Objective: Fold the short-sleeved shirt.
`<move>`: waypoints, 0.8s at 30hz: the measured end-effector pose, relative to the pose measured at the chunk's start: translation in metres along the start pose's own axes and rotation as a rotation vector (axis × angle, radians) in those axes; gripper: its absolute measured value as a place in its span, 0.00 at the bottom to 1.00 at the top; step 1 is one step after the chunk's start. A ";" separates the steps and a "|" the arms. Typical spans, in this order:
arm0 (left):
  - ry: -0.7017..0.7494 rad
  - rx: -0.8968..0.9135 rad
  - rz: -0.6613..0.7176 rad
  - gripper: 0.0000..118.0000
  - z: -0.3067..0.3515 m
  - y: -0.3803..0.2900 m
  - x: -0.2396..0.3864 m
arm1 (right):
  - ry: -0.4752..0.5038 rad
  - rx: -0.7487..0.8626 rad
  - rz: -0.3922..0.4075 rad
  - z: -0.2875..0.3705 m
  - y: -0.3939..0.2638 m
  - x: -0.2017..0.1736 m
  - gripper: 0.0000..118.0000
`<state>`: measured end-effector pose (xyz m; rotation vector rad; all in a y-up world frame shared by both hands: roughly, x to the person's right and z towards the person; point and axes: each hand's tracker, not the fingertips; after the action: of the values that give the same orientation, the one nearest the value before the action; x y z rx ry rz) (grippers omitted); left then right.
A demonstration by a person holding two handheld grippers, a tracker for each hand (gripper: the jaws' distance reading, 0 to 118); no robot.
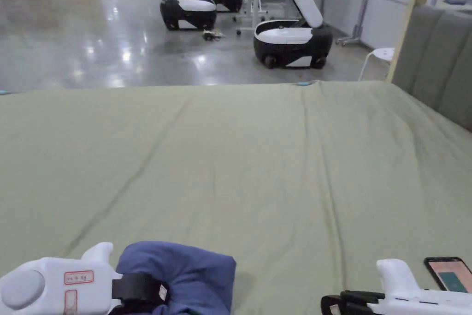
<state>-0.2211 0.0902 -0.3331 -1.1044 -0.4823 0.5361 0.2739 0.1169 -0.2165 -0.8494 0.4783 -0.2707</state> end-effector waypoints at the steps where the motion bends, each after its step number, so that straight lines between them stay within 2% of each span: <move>1: 0.023 0.019 0.019 0.28 0.019 0.003 -0.021 | -0.001 0.008 0.015 0.002 0.001 -0.006 0.03; 5: 0.208 0.118 0.148 0.28 0.111 -0.005 -0.111 | -0.006 0.038 0.069 0.004 0.004 -0.035 0.03; 7: 0.224 0.153 0.239 0.28 0.154 -0.013 -0.155 | 0.005 0.050 0.073 0.003 0.004 -0.047 0.03; 11: 0.315 0.206 0.319 0.28 0.223 -0.019 -0.225 | 0.035 0.080 0.068 -0.002 0.004 -0.075 0.03; 16: 0.301 0.218 0.347 0.28 0.255 -0.016 -0.259 | 0.040 0.078 0.093 -0.012 0.006 -0.102 0.03; 17: 0.295 0.212 0.323 0.33 0.254 -0.016 -0.258 | 0.039 0.078 0.099 -0.013 0.006 -0.107 0.03; 18: 0.299 0.205 0.307 0.60 0.253 -0.016 -0.256 | 0.038 0.078 0.103 -0.015 0.008 -0.109 0.03; 19: 0.354 0.200 0.278 0.80 0.253 -0.015 -0.252 | 0.037 0.077 0.102 -0.015 0.009 -0.111 0.03; 20: 0.421 0.221 0.266 0.82 0.259 -0.013 -0.250 | 0.035 0.079 0.100 -0.015 0.009 -0.113 0.03; 23: 0.484 0.261 0.270 0.87 0.297 -0.012 -0.239 | 0.013 0.081 0.089 -0.007 0.012 -0.113 0.03; 24: 0.561 0.266 0.247 0.88 0.310 -0.012 -0.230 | 0.003 0.080 0.091 -0.002 0.012 -0.114 0.03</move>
<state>-0.5867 0.1596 -0.2294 -1.0068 0.2120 0.4623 0.1752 0.1706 -0.1936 -0.7469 0.5043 -0.2062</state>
